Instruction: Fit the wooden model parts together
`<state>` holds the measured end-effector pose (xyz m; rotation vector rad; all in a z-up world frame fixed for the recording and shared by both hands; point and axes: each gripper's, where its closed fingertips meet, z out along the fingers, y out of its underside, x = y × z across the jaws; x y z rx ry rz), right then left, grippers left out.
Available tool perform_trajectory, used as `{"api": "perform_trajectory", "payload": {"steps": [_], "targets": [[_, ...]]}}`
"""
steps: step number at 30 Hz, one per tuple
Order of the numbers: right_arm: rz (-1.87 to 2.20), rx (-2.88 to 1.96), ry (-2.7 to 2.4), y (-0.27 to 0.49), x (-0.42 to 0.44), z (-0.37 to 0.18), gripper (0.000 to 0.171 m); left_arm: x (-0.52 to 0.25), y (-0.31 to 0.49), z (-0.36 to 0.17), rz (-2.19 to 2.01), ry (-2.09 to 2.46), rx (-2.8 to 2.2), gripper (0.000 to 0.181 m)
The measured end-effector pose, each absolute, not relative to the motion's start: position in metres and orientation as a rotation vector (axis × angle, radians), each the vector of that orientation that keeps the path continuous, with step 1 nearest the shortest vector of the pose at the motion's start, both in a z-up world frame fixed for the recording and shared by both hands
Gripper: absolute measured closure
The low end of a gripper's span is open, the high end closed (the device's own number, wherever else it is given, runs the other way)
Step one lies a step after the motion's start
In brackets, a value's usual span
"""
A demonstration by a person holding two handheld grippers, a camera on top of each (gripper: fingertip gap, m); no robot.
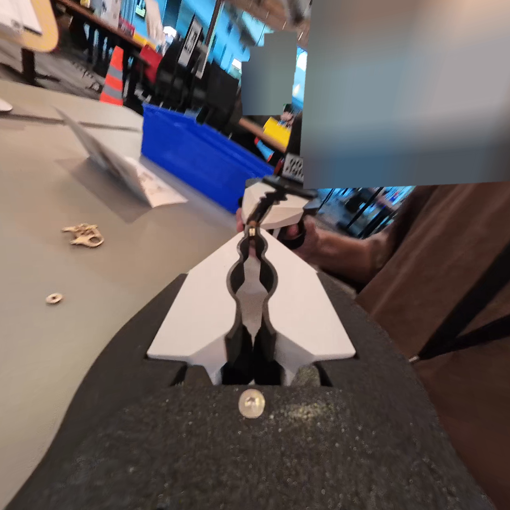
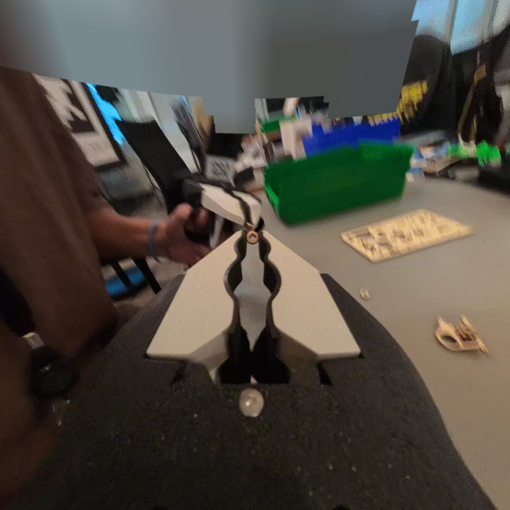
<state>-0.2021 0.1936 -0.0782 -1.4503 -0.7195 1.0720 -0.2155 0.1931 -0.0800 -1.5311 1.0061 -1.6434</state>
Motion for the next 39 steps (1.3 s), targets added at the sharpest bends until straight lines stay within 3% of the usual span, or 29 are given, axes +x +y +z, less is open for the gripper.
{"api": "perform_trajectory", "payload": {"steps": [6,20,39], "targets": [[1.299,-1.301,-0.611,0.186,-0.212,-0.054,0.164,-0.215,0.183,-0.049,-1.838,0.898,-1.416,0.18],[1.438,-1.2,-0.49,0.183,-0.212,-0.037,0.164,-0.212,0.18,-0.041,-1.97,0.756,-1.401,0.18],[1.68,-1.161,-0.196,0.193,-0.208,-0.046,0.164,-0.208,0.189,-0.048,-1.807,0.699,-1.484,0.181]]}}
